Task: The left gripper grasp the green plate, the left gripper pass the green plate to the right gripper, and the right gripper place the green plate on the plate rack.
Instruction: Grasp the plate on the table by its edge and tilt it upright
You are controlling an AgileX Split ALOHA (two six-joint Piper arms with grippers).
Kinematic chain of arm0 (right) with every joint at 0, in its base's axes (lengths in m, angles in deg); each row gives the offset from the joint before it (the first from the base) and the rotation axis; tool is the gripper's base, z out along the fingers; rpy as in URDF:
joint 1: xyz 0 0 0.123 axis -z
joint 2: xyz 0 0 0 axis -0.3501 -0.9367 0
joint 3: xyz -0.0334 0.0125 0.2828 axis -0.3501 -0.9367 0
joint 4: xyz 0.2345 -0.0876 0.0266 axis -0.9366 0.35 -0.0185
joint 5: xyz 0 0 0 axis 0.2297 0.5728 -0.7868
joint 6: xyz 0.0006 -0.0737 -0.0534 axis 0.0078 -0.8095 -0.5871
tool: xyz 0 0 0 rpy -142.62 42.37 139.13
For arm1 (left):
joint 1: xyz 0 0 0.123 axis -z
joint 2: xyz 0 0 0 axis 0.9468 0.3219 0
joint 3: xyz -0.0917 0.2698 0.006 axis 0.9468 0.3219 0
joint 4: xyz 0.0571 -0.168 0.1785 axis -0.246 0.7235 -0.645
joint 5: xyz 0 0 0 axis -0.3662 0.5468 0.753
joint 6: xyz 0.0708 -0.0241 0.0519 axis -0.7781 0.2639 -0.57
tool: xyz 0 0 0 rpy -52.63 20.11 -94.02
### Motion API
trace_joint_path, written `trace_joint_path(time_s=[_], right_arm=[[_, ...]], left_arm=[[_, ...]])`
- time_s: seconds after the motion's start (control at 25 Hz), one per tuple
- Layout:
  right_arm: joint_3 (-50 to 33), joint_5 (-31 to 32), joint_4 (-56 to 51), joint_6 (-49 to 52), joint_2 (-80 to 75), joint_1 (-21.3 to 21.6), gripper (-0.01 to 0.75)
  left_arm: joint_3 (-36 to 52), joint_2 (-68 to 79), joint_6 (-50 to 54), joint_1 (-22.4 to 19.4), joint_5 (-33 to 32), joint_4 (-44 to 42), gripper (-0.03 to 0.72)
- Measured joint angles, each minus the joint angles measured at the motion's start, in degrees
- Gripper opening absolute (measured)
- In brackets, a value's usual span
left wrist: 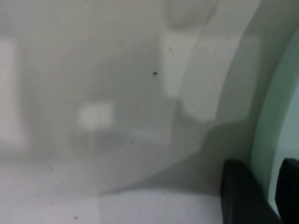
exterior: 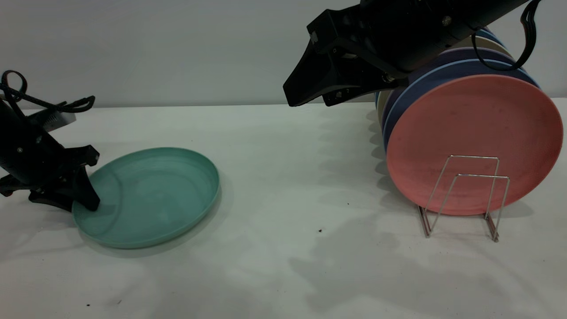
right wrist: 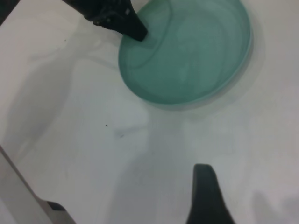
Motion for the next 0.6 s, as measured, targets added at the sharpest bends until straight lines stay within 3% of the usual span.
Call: trace_joint_path(time_s=[0.44,0.6], right_arm=[[0.0,0.0,0.0,0.0,0.0,0.0,0.508],[0.0,0.0,0.0,0.0,0.0,0.0,0.508]], left_arm=[[-0.2,1.2,0.1,0.0,0.6,3.4,0.205],[-0.5,1.6,0.0,0.0,0.3,3.7,0.083]])
